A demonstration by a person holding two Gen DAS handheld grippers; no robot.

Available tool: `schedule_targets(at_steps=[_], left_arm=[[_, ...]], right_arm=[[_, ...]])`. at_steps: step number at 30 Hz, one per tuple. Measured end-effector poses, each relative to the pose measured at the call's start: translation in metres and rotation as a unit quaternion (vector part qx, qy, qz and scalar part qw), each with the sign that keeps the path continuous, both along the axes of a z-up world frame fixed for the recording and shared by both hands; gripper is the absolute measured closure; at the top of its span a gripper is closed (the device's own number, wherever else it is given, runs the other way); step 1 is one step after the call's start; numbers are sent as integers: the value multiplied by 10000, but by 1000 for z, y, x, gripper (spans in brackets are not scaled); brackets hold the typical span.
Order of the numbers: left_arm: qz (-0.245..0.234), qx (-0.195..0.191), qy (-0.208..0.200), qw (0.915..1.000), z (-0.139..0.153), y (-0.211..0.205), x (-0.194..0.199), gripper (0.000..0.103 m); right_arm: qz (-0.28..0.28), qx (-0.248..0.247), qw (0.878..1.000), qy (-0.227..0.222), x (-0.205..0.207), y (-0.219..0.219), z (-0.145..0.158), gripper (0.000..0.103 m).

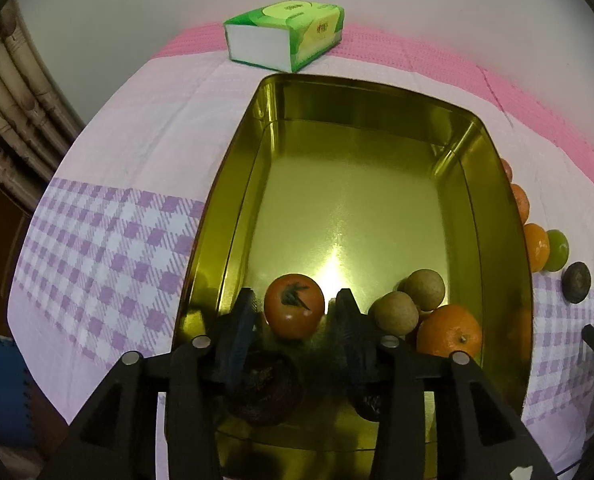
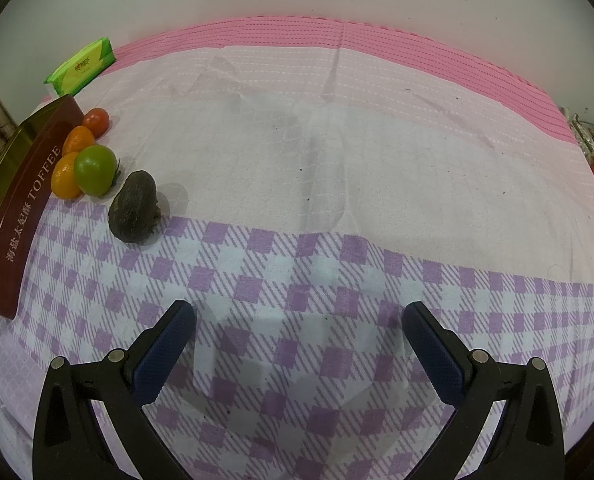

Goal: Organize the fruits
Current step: 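Lower the tomato into the tray and open the left gripper, then move the right gripper toward the dark brown fruit beside the tray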

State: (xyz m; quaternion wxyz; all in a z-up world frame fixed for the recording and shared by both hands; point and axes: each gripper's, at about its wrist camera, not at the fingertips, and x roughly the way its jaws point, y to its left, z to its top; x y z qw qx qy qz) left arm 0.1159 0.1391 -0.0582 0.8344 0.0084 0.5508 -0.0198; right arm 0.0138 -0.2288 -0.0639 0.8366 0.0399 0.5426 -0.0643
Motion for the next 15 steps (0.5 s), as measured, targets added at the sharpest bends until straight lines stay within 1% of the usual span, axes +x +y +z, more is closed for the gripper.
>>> schedule_targets(at_steps=[4, 8, 15], left_arm=[[15, 2, -105, 9999, 4, 1, -1, 53], [-3, -36, -199, 9998, 9, 1, -1, 52], [-76, -45, -317, 9995, 25, -8, -11, 42]], right_arm=[[-9, -1, 10000, 5, -1, 1, 0, 0], [-62, 3, 10000, 55, 1, 2, 0, 0], [109, -32, 9999, 36, 0, 19, 1, 0]])
